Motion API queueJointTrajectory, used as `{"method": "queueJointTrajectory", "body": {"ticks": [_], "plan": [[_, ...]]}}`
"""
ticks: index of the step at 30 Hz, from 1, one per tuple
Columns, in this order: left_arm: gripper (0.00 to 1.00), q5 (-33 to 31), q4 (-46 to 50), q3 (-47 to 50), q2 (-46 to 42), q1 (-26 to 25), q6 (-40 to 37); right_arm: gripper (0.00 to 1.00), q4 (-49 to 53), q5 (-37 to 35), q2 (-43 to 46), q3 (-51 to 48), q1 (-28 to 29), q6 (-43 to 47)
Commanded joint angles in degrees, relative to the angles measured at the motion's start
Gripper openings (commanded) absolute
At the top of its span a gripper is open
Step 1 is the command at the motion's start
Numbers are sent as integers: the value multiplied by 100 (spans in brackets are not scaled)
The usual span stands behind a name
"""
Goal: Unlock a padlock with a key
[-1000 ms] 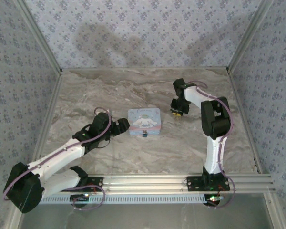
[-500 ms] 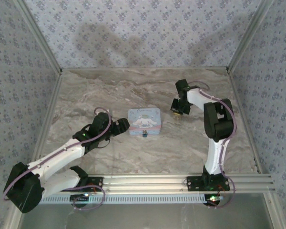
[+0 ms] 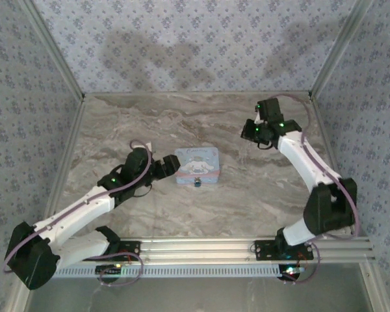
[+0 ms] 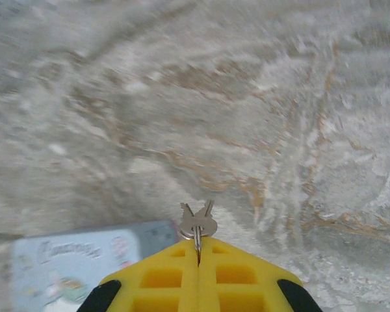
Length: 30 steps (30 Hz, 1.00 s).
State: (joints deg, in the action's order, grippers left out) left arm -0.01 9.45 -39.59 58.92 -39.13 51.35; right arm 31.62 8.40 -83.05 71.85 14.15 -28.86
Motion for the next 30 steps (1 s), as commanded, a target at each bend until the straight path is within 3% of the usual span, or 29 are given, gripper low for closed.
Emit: {"method": "queueJointTrajectory", "body": {"ticks": [1, 11, 13, 23, 28, 30], "plan": [[87, 323, -131, -445, -48, -40, -227, 0, 13, 437, 691, -54, 56, 36], [80, 1366, -945, -1603, 468, -138, -341, 0, -9, 1660, 1836, 222, 277, -639], [73, 1632, -1380, -1721, 628, -144, -291, 0, -116, 1846, 1942, 215, 343, -860], [58, 2782, -3022, -2455, 1696, -188, 252, 0, -672, 2587, 2091, -46, 662, -1519], [56, 3102, -3349, -2688, 1934, -278, 276, 0, -1027, 2888, 2078, -214, 773, -1851], [51, 3149, -3405, -2733, 1989, -296, 334, 0, -1108, 2878, 2082, -260, 819, -1897]]}}
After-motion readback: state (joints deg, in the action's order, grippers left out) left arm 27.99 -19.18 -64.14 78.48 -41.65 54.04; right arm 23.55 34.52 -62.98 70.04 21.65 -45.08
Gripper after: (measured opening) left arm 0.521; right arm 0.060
